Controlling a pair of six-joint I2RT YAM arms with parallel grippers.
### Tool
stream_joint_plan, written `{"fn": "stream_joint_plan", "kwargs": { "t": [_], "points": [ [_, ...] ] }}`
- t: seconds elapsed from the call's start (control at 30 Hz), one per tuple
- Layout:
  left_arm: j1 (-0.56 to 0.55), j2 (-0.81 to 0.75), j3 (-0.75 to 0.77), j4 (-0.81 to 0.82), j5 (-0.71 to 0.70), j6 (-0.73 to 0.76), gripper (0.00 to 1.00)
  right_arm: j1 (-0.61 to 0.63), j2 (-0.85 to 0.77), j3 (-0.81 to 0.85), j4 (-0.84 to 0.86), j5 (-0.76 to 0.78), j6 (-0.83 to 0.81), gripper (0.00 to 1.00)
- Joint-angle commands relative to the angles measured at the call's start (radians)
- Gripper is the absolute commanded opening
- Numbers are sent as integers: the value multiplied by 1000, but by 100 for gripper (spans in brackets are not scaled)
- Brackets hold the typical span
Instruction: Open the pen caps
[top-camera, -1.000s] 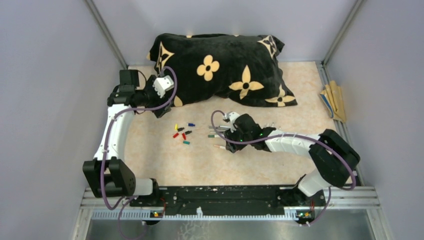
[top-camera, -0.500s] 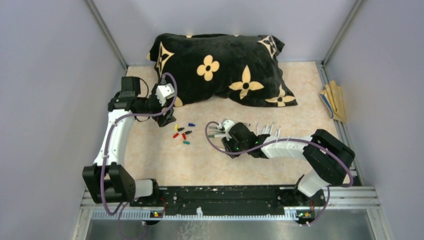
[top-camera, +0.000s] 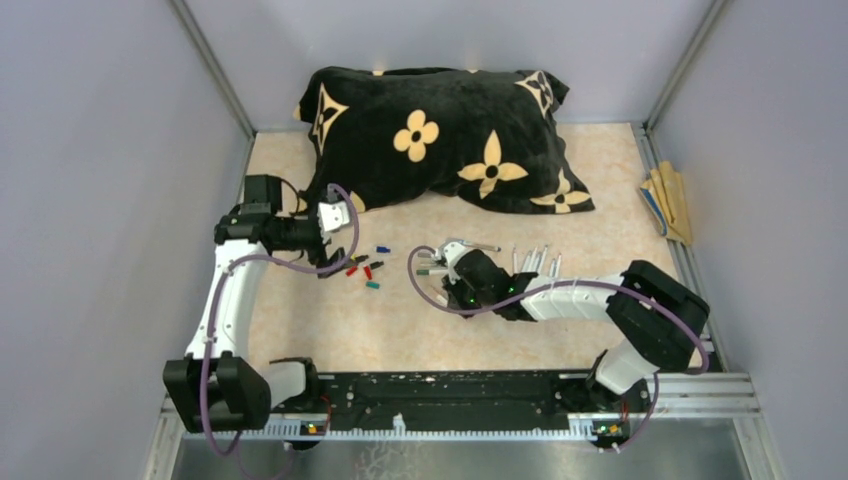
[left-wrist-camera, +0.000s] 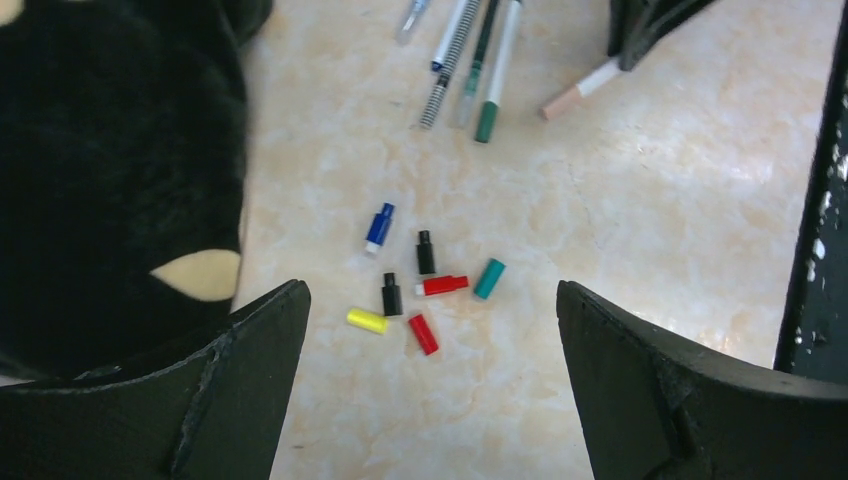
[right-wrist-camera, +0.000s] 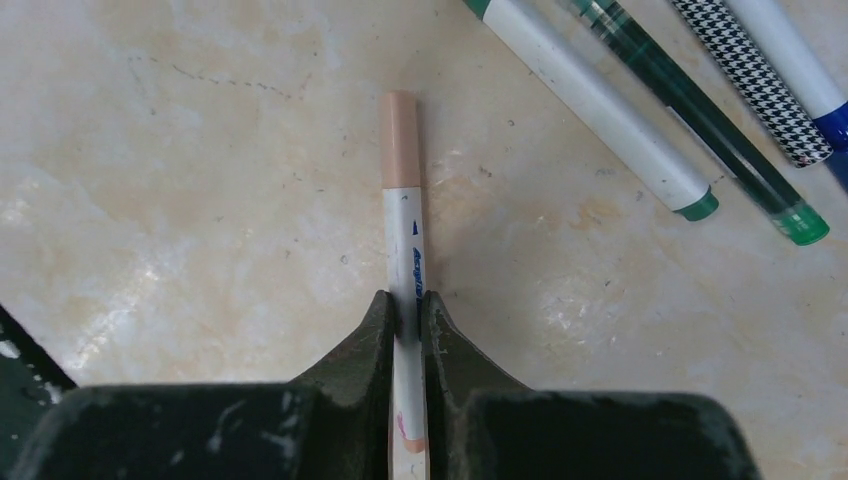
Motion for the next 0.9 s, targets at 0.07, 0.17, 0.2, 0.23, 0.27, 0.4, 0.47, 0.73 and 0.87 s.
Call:
{"fn": "stream_joint_plan", "kwargs": {
  "t": [0.07,0.17,0.2,0.23,0.27,0.4,0.47,0.73,0.87],
  "points": [
    [-21,-135,-156,-40,56,355,99,-76,-82,68,19,-244,107,0],
    [-46,-213,-241,29,-1,459,99,-96,-89,112,5,-357,138,0],
    [-69,-232,-266,57,-33,482,99,-101,-84,128,-4,-388,147,0],
    [-96,-250,-294,96,-69,499,99,-103,-79,144,-10,-427,156,0],
    [-122,-257,-310,124,-98,505,99,-105,-73,162,-17,-457,167,0],
    [-238,-271,-326,152,-163,534,99,-109,-32,230,-35,-569,207,0],
    [-304,-270,-328,161,-202,537,98,-109,-9,264,-49,-603,228,0],
    [-443,-261,-344,142,-321,631,81,-109,39,334,-36,-689,281,0],
    [-475,-243,-341,128,-364,633,69,-108,56,351,-24,-711,299,0]
  ]
}}
